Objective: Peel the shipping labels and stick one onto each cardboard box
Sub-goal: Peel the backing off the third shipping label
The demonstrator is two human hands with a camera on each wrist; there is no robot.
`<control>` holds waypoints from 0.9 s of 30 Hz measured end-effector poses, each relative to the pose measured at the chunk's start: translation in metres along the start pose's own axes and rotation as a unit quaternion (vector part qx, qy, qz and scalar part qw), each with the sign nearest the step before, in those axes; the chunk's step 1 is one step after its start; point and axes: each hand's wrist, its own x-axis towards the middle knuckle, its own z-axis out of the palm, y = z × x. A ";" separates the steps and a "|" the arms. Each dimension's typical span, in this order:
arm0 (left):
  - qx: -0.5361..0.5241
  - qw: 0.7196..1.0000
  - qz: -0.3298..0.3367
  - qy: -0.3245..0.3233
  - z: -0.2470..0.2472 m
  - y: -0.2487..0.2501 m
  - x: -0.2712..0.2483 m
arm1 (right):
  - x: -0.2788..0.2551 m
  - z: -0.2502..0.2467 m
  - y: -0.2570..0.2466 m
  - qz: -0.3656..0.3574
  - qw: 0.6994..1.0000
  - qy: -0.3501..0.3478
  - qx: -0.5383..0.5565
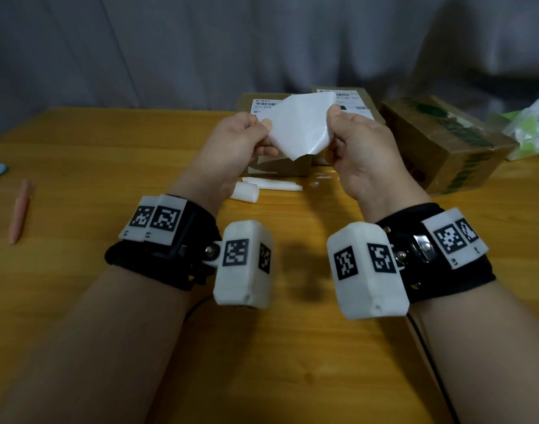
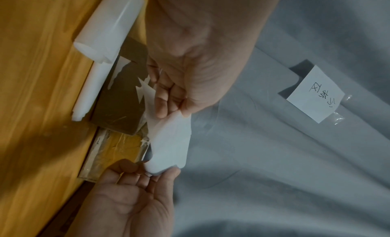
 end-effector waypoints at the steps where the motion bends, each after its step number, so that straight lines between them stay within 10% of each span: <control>1: 0.011 1.000 -0.001 0.006 0.000 -0.001 0.001 | 0.000 0.001 0.000 0.000 1.000 0.001 0.005; 11: 0.085 0.995 0.000 0.054 -0.002 -0.005 0.004 | 0.000 -0.003 -0.004 -0.010 1.000 0.001 -0.015; 18: -0.005 0.991 -0.002 0.130 -0.001 -0.004 0.006 | -0.010 -0.002 -0.013 -0.144 0.971 -0.105 -0.161; 27: 0.156 0.958 0.127 0.202 -0.005 -0.001 0.002 | -0.008 0.006 -0.005 -0.113 0.984 -0.069 -0.116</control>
